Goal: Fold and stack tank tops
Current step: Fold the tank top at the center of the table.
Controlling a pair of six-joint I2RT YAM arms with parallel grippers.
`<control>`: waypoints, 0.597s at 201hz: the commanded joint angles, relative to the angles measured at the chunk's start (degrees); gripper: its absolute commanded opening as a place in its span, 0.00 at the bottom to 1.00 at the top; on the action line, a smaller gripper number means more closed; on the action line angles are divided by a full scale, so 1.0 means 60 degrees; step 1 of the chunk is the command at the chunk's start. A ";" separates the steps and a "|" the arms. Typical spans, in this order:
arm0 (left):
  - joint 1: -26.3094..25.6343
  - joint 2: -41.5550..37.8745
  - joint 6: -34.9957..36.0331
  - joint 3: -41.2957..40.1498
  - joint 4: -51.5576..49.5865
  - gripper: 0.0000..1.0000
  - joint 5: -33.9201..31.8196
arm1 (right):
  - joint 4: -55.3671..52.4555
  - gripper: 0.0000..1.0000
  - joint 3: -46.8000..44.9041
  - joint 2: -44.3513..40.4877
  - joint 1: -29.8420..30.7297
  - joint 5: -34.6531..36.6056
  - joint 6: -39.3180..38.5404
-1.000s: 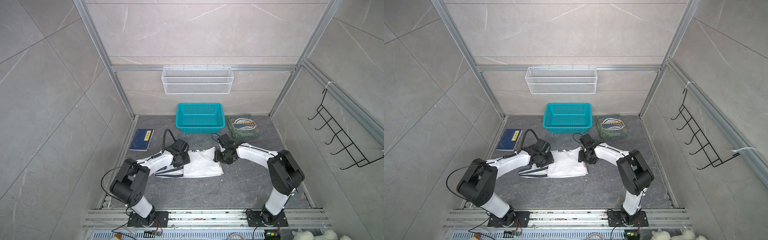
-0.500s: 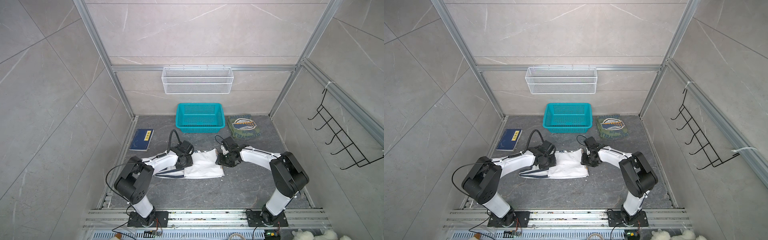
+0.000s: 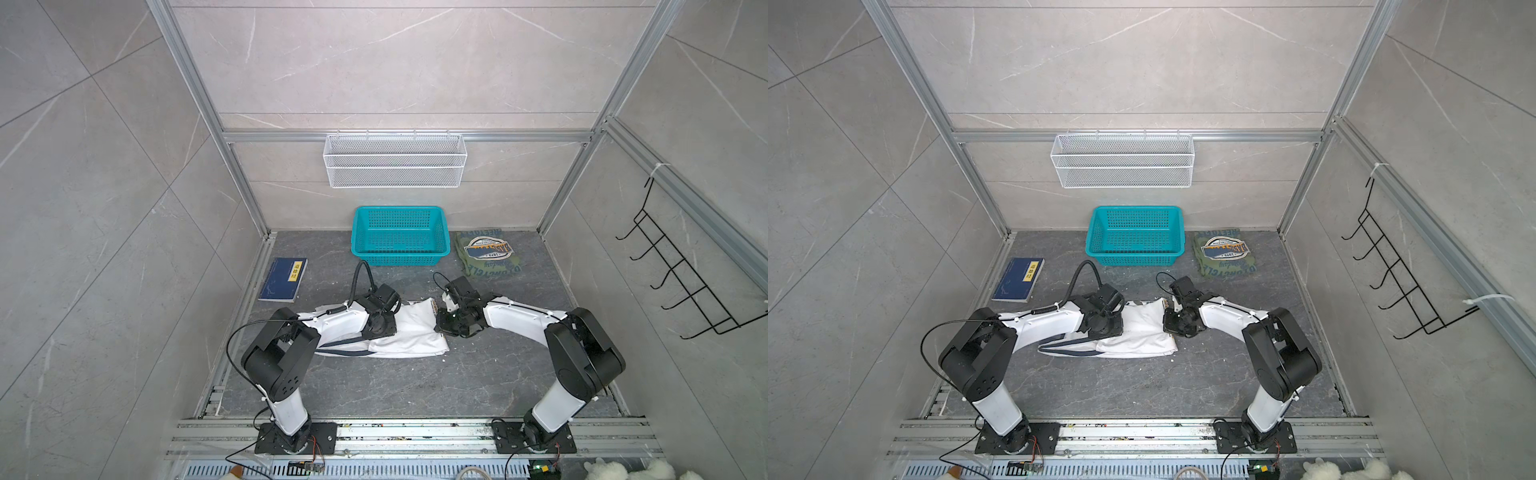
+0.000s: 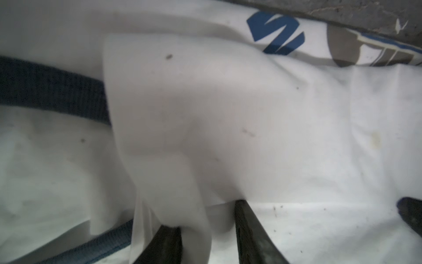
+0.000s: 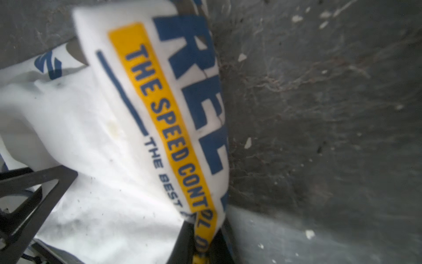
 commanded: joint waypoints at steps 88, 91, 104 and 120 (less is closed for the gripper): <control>-0.1974 0.1038 -0.1412 0.1524 0.1661 0.38 0.1028 | -0.5604 0.00 0.2627 -0.3043 -0.0521 0.2778 -0.1909; -0.1976 0.0956 -0.1403 0.1496 0.1685 0.38 0.1038 | -0.5754 0.00 0.2771 -0.3060 -0.0522 0.2762 -0.1975; -0.1972 0.0483 -0.1465 0.1250 0.1900 0.39 0.1067 | -0.6340 0.00 0.3432 -0.3077 -0.0521 0.2631 -0.2219; -0.1954 -0.0212 -0.1433 0.0919 0.1845 0.40 0.0681 | -0.6908 0.00 0.4107 -0.3052 -0.0522 0.2663 -0.2369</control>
